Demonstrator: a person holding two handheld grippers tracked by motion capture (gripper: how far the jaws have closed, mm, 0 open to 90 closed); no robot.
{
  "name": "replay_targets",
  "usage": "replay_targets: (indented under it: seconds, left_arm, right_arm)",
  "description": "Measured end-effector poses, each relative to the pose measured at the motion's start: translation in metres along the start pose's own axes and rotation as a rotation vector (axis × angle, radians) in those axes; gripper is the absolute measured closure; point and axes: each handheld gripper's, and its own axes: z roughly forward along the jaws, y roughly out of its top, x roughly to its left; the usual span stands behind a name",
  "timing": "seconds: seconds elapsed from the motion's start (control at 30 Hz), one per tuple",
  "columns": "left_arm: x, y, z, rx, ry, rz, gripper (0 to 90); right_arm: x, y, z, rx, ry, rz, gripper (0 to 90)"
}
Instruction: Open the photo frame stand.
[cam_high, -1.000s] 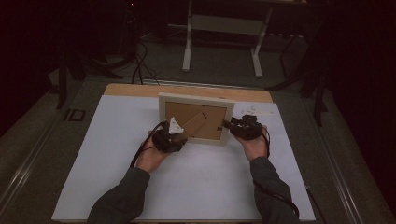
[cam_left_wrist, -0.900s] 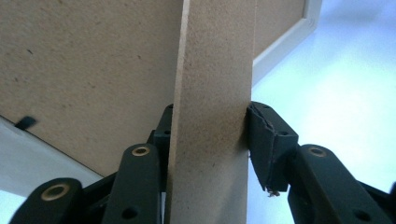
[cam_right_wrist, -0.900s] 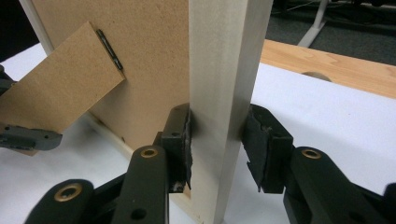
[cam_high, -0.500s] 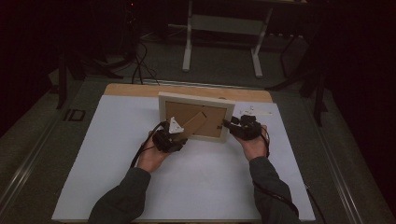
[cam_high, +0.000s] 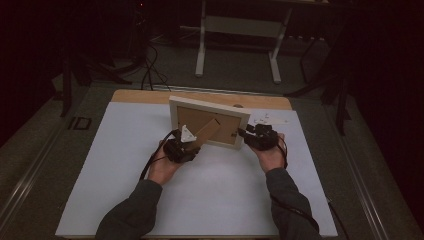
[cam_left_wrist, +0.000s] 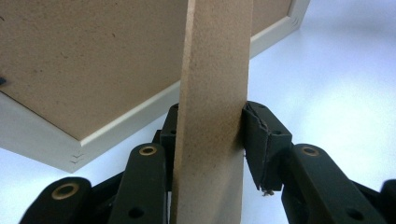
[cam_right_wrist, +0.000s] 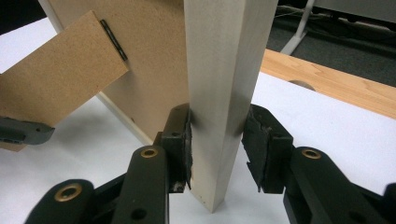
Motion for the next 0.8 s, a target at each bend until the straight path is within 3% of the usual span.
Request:
replay_targets:
  seconds: [0.13,0.23,0.33,0.8]
  left_arm:
    - [-0.002,0.0,0.002,0.011,0.013,0.01,65.7]
    - [-0.007,-0.001,0.009,0.035,0.039,0.024,69.0]
    - [-0.01,-0.002,0.011,0.04,0.041,0.025,70.6]
    - [-0.015,0.001,0.009,0.017,0.012,0.01,73.9]
  right_arm:
    - [0.001,0.0,0.0,0.0,0.004,-0.004,62.4]
    - [0.007,0.003,0.0,-0.003,-0.003,-0.053,62.0]
    - [0.009,0.005,-0.001,-0.002,-0.003,-0.064,61.8]
    - [0.008,0.0,0.0,0.002,-0.019,-0.03,62.1]
